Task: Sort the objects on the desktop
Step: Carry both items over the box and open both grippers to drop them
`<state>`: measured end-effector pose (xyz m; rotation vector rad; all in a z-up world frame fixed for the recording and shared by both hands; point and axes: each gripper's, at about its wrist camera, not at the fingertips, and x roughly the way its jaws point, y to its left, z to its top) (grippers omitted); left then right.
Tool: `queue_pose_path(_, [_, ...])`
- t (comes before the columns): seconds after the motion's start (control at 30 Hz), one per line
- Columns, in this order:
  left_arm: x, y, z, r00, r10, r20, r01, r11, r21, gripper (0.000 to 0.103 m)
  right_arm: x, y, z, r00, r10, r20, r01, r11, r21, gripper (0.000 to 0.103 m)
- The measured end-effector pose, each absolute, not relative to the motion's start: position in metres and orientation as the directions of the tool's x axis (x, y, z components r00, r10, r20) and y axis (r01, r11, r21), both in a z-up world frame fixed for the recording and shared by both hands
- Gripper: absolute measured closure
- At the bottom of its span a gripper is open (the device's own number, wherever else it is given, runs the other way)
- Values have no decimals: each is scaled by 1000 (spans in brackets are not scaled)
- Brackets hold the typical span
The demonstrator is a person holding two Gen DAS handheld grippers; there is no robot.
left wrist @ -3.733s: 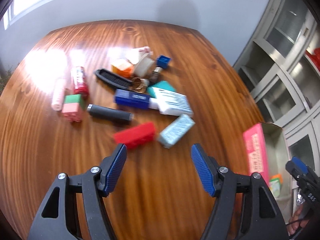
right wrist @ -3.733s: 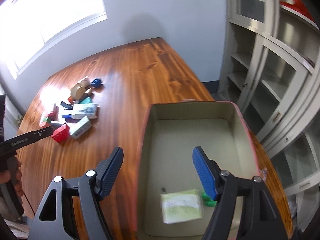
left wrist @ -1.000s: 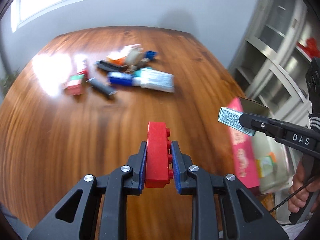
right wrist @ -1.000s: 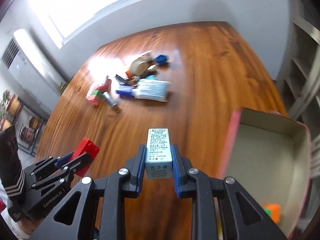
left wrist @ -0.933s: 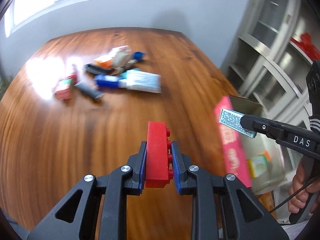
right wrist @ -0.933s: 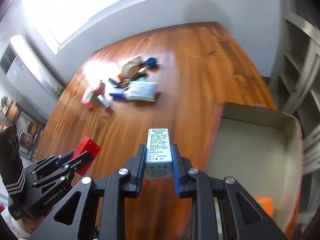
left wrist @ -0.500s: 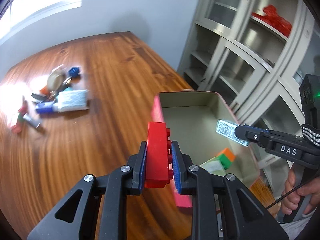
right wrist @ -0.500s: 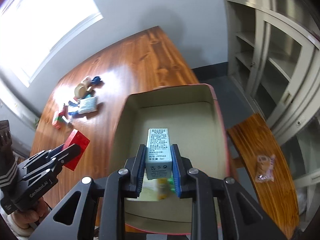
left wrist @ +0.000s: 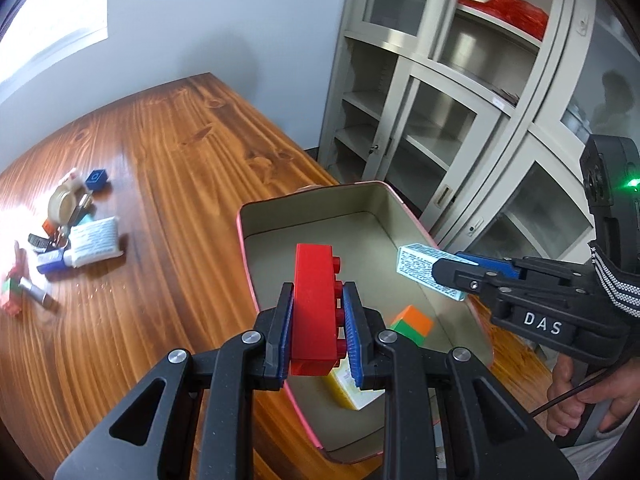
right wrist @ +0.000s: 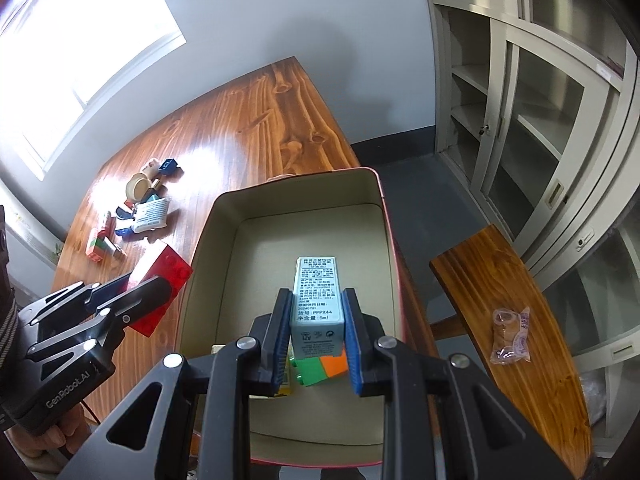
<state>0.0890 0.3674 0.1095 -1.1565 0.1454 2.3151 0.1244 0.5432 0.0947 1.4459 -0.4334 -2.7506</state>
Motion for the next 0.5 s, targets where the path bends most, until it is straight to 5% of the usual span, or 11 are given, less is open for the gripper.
queue_pose_path(0.17, [88, 377, 110, -467, 432, -772, -539, -831, -139, 77, 124, 544, 94, -573, -119, -811, -139, -961, 240, 75])
queue_pose_path(0.3, [90, 377, 111, -462, 437, -772, -545, -826, -142, 51, 122, 544, 93, -569, -124, -813, -148, -957, 249, 75])
queue_pose_path(0.5, [89, 362, 113, -491, 414, -767, -505, -852, -137, 50, 119, 537, 95, -571, -130, -811, -141, -957, 253, 75])
